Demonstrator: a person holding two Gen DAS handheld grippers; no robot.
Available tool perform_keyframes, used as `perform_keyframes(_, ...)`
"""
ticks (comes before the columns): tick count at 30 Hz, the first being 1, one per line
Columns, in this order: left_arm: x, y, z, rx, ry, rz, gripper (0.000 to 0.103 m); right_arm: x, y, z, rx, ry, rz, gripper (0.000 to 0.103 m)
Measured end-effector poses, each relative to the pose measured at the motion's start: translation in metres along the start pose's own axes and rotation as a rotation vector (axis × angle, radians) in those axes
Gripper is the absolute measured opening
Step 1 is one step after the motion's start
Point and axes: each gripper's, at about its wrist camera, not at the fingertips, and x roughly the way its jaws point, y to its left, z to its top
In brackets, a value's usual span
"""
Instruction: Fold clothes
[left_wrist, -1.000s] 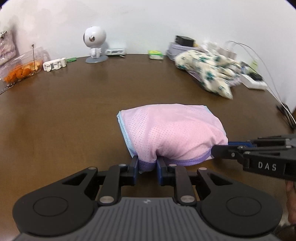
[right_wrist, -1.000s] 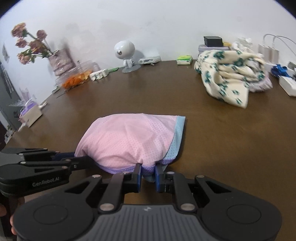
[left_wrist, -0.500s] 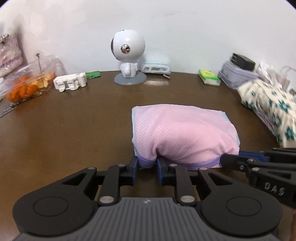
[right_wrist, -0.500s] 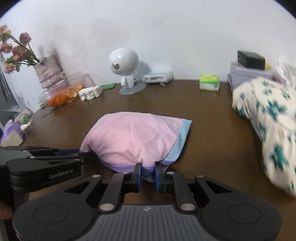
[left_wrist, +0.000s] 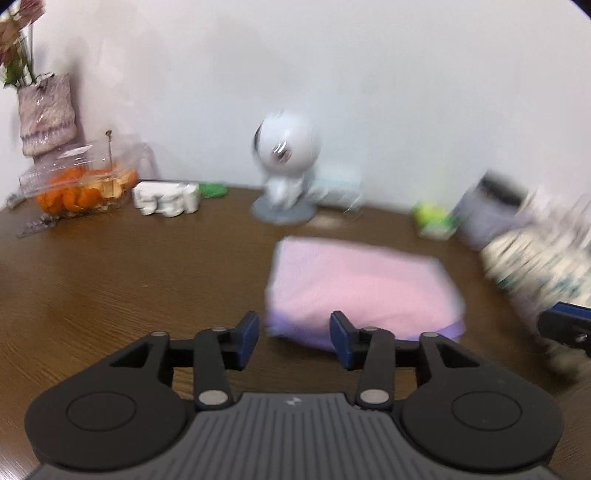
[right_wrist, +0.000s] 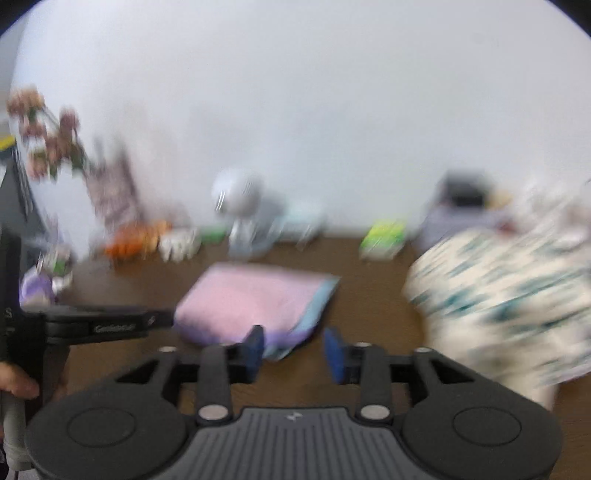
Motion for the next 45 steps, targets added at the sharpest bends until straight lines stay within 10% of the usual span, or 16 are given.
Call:
perform_keyframes(3, -0.015, -0.039, 0.002, -0.011, 0.008, -0.166, 0.058, -0.044, -0.047, 0.016, 0.067, -0.026, -0.174, 0.043)
perform_keyframes(6, -0.012, -0.091, -0.009, 0.055, 0.04, -0.272, 0.063, -0.066, -0.078, 0.007, 0.111, 0.059, -0.136, 0.043)
perform_keyframes(12, -0.004, -0.135, -0.026, 0.04, 0.075, -0.265, 0.062, -0.011, -0.04, -0.045, -0.194, 0.152, -0.149, 0.037)
perform_keyframes(15, -0.02, -0.131, -0.028, 0.045, 0.06, -0.232, 0.062, 0.015, -0.045, -0.048, -0.158, 0.166, -0.158, 0.001)
perform_keyframes(23, -0.108, -0.119, -0.033, 0.011, -0.079, -0.224, 0.075, -0.195, 0.003, 0.074, -0.19, -0.311, 0.026, 0.0)
perform_keyframes(28, -0.171, -0.15, -0.07, 0.109, -0.139, -0.241, 0.087, -0.349, 0.056, 0.117, -0.349, -0.528, -0.035, 0.0)
perform_keyframes(32, -0.195, -0.143, -0.097, 0.137, -0.134, -0.167, 0.087, -0.365, 0.06, 0.087, -0.399, -0.34, -0.098, 0.017)
perform_keyframes(34, -0.2, -0.126, -0.104, 0.093, -0.113, -0.146, 0.087, -0.33, 0.045, 0.049, -0.386, -0.199, -0.127, 0.055)
perform_keyframes(39, -0.198, -0.09, -0.11, 0.059, -0.071, -0.112, 0.087, -0.196, -0.002, -0.055, -0.292, 0.139, -0.225, 0.042)
perform_keyframes(45, -0.183, -0.071, -0.118, 0.04, -0.027, -0.11, 0.087, -0.09, -0.038, -0.082, -0.202, 0.228, -0.239, 0.029)
